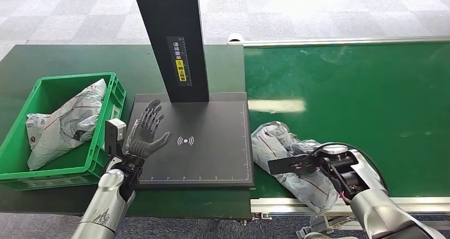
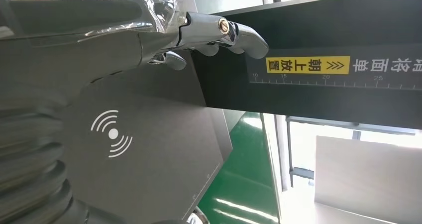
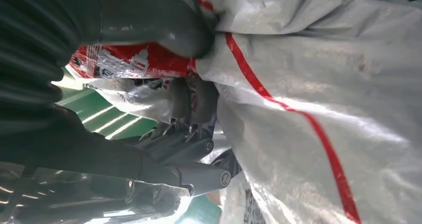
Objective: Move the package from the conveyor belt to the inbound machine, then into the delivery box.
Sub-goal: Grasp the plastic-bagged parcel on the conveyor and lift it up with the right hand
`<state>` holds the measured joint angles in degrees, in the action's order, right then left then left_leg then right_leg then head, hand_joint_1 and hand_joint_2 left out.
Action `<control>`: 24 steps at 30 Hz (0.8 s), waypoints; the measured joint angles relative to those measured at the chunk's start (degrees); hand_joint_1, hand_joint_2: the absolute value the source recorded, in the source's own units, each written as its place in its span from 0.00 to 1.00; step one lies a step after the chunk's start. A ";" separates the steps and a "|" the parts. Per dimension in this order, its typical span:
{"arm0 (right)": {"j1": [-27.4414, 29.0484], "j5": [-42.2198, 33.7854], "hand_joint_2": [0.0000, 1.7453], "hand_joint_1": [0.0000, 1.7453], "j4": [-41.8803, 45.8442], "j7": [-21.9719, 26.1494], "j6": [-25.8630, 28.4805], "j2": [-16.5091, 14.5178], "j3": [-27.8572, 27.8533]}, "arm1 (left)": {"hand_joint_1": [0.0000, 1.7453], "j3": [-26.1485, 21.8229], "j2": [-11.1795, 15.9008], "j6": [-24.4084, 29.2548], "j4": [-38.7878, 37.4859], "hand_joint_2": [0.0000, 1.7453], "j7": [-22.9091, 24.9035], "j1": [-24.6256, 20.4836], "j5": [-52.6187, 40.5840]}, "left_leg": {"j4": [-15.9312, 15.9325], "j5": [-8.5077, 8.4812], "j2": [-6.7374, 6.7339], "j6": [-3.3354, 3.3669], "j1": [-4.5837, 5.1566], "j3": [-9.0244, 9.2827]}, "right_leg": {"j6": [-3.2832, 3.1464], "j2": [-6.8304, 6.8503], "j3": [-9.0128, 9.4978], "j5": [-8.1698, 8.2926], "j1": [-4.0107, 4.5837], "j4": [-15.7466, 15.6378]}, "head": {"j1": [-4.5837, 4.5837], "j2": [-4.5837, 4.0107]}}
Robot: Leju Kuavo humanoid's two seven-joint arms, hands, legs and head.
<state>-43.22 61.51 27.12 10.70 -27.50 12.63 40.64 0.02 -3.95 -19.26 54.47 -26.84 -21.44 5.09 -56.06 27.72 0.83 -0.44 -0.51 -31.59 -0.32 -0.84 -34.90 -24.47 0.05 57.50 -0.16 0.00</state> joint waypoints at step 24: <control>0.08 -3.85 1.00 1.00 -0.31 0.78 0.71 -0.55 3.28 | 0.00 0.19 0.24 0.09 -0.04 1.00 0.02 -0.22 0.46 | 0.00 0.00 0.02 0.00 0.01 0.00 | 0.01 0.00 0.01 -0.01 -0.01 0.00 | -0.01 -0.01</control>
<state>-43.14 57.65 26.81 11.48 -26.79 12.08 43.92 0.21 -3.70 -19.17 54.43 -26.82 -21.66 5.55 -56.06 27.72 0.84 -0.44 -0.51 -31.59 -0.31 -0.83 -34.90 -24.48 0.04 57.50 -0.17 -0.01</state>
